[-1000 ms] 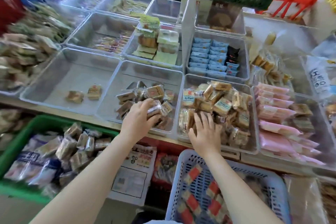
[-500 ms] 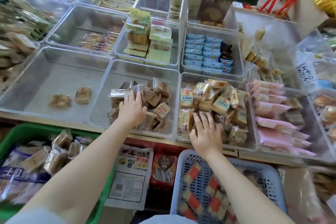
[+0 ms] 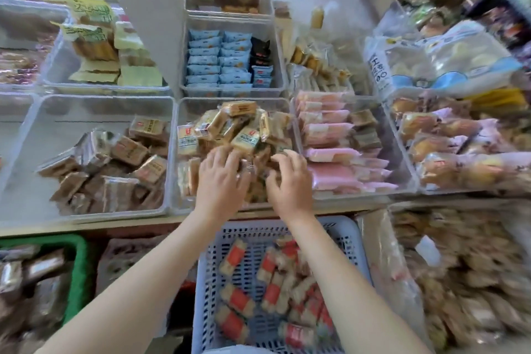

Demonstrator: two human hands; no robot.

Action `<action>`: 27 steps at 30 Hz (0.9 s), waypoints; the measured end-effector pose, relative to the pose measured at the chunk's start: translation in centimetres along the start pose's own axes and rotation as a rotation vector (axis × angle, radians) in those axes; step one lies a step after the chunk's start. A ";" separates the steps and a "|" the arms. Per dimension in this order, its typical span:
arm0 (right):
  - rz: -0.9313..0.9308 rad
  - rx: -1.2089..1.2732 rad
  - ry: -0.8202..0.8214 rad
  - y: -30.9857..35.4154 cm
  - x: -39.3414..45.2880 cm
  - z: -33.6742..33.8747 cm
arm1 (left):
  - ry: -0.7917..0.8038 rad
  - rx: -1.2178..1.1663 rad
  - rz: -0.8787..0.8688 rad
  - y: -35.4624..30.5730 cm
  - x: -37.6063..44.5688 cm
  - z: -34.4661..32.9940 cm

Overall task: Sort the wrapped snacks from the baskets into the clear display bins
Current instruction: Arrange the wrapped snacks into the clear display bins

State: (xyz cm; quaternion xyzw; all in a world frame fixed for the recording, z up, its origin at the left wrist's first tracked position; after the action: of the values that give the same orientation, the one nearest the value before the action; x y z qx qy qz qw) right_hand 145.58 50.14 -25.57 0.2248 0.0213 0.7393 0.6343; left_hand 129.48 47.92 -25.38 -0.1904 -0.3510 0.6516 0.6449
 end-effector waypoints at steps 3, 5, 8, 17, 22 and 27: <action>-0.149 -0.048 -0.043 -9.2 1.1 2.7 | 0.097 0.010 -0.054 -4.7 0.5 -6.7; -0.240 -0.092 -0.045 -14.9 2.0 4.2 | 0.144 0.027 -0.079 -7.6 1.0 -10.5; -0.341 -0.168 0.043 -21.5 3.5 5.2 | 0.271 0.107 0.006 -8.9 1.0 -15.6; -0.413 -0.147 0.269 -28.9 9.6 1.0 | 0.342 0.330 0.148 -7.4 0.4 -18.7; -0.496 -0.180 0.335 -30.0 10.3 -1.8 | 0.332 0.362 0.154 -7.4 0.3 -18.7; -0.549 -0.196 0.311 -30.2 10.4 -1.0 | 0.356 0.393 0.157 -7.6 0.4 -18.8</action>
State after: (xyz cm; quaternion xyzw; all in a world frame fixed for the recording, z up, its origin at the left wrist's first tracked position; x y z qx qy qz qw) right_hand 172.28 66.08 -32.86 0.0329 0.1064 0.5647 0.8177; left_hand 147.98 51.71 -32.74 -0.1995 -0.0833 0.7114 0.6687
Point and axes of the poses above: each hand's wrist, its own x-axis towards the middle knuckle, its own z-axis out of the back of the hand, y = z × x, the point moved 8 cm from there along x, towards the middle knuckle, and after that the axes turned 14 degrees about -x, right-handed, at the moved point
